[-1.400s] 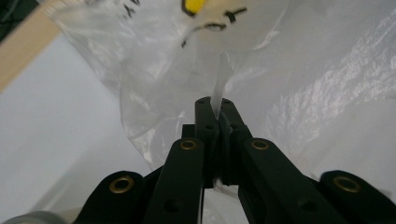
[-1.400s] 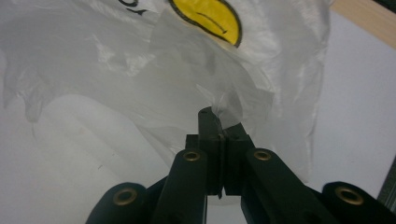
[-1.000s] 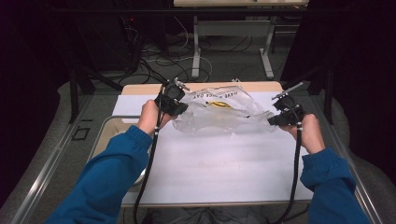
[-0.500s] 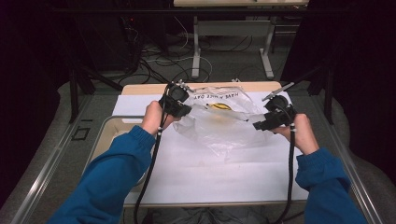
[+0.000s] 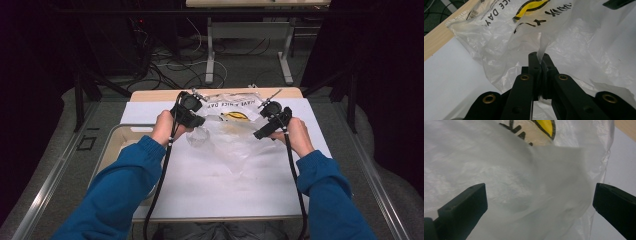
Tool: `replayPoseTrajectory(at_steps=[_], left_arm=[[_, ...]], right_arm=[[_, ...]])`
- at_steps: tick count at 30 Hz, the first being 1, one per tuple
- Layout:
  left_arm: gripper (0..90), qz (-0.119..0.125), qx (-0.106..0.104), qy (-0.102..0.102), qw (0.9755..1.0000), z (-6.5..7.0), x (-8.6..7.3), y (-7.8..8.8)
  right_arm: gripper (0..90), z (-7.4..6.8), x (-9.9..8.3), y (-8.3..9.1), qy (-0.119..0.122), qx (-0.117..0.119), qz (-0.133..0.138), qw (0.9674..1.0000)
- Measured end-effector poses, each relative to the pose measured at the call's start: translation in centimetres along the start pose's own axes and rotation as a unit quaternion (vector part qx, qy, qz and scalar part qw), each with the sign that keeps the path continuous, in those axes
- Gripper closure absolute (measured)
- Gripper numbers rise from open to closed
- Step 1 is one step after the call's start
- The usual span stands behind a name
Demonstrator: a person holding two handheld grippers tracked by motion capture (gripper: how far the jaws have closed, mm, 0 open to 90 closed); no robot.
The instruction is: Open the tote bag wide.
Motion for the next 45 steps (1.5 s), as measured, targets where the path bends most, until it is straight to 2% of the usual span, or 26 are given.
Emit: replayPoseTrajectory(at_steps=[1,2,4,5,6,7,8,9,11,12,13,16,18,19,23,25,27,30,33,34,35,38,40,42,44,45], left_arm=[[89.7,0.000,-0.003,0.000,1.0000,0.0,0.0,-0.1],[89.7,0.000,-0.006,0.001,1.0000,0.0,-0.1,-0.1],[89.7,-0.001,-0.010,0.002,0.9999,0.0,-0.2,-0.2],[89.7,-0.001,-0.010,0.003,0.9999,0.0,-0.2,-0.2],[89.7,-0.003,-0.010,0.002,0.9999,0.0,-0.3,-0.2],[89.7,-0.004,-0.012,0.003,0.9999,0.0,-0.4,-0.3],[89.7,-0.006,-0.015,0.002,0.9999,-0.1,-0.6,-0.3],[89.7,-0.005,-0.013,0.004,0.9999,-0.1,-0.7,-0.3],[89.7,-0.009,-0.017,0.008,0.9998,-0.3,-1.0,-0.4],[89.7,-0.009,-0.017,0.010,0.9998,-0.4,-1.2,-0.4],[89.7,-0.011,-0.017,0.009,0.9998,-0.6,-1.3,-0.4],[89.6,-0.004,-0.015,0.016,0.9997,-1.0,-1.6,-0.3],[89.6,0.000,-0.016,0.017,0.9997,-1.2,-1.5,0.2],[89.6,0.002,-0.016,0.014,0.9998,-1.3,-1.4,0.6],[89.5,0.027,-0.009,0.014,0.9995,-1.7,-0.3,2.8],[89.5,0.038,-0.003,0.012,0.9992,-2.0,0.5,3.8],[89.4,0.044,0.007,0.013,0.9989,-2.4,1.1,4.0],[88.3,0.024,0.026,0.016,0.9992,-2.9,1.4,2.2],[82.6,-0.006,0.036,0.016,0.9992,-3.0,1.2,-0.6],[78.6,-0.010,0.033,0.011,0.9993,-2.9,1.0,-1.2],[78.6,-0.011,0.033,0.011,0.9993,-2.7,0.9,-1.7],[64.1,-0.022,0.019,0.004,0.9996,-1.8,0.3,-2.4],[59.4,-0.034,0.010,-0.008,0.9993,-1.2,-0.1,-2.5],[48.8,-0.048,0.008,-0.010,0.9988,-0.8,-0.5,-2.6],[40.3,-0.064,-0.003,-0.017,0.9978,-0.3,-0.9,-2.9],[35.0,-0.074,-0.014,-0.026,0.9968,0.2,-1.2,-3.2]], right_arm=[[0.0,0.2,0.0,-0.5,-0.004,-0.006,-0.006,1.0000],[0.9,0.2,-0.1,-1.1,-0.009,0.003,-0.017,0.9998],[18.0,0.3,-0.3,-2.2,-0.018,0.006,-0.032,0.9993],[26.2,0.5,-0.4,-2.8,-0.007,0.011,-0.036,0.9993],[26.2,0.5,-0.4,-2.8,-0.007,0.011,-0.036,0.9993],[49.5,0.7,-0.7,-3.6,0.003,0.009,-0.060,0.9982],[49.5,0.7,-0.7,-3.6,0.003,0.009,-0.060,0.9982],[58.2,0.5,-0.8,-4.0,-0.003,0.016,-0.051,0.9986],[79.0,0.5,-1.0,-3.7,-0.003,0.013,-0.060,0.9981],[85.2,0.1,-1.0,-3.5,-0.018,0.027,-0.054,0.9980],[90.0,-0.1,-1.0,-2.5,-0.003,0.028,-0.056,0.9980],[90.0,-0.3,-0.8,-1.2,0.013,0.034,-0.051,0.9980],[90.0,-0.5,-0.4,0.5,0.000,0.049,-0.024,0.9985],[90.0,-0.6,-0.3,1.8,0.004,0.050,-0.033,0.9982],[90.0,-1.4,0.7,7.1,0.012,0.072,0.004,0.9973],[90.0,-1.6,1.3,9.4,0.008,0.085,0.023,0.9961],[89.1,-1.3,1.9,10.7,-0.006,0.094,0.033,0.9950],[89.1,0.4,2.5,9.8,-0.046,0.075,0.034,0.9955],[90.0,1.8,2.5,6.6,-0.082,0.054,0.019,0.9950],[90.0,2.2,2.3,4.8,-0.093,0.046,0.004,0.9946],[90.0,2.2,2.3,4.8,-0.093,0.046,0.004,0.9946],[90.0,2.1,1.9,3.7,-0.092,0.048,-0.003,0.9946],[90.0,1.9,1.9,3.7,-0.090,0.045,-0.009,0.9949],[90.0,1.6,1.9,4.0,-0.094,0.046,-0.009,0.9945],[90.0,1.7,1.9,4.1,-0.083,0.041,-0.013,0.9956],[90.0,1.4,2.0,4.2,-0.092,0.044,-0.016,0.9947]])
Point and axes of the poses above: each handheld gripper's, and its own axes: y roughly backward along the jaws, x roughly out of its top, z roughly to its right, the point moved 5 cm from there along -y, roughly forward along the jaws, and after that the axes turned 9 degrees about -y, right-handed, at the moved point
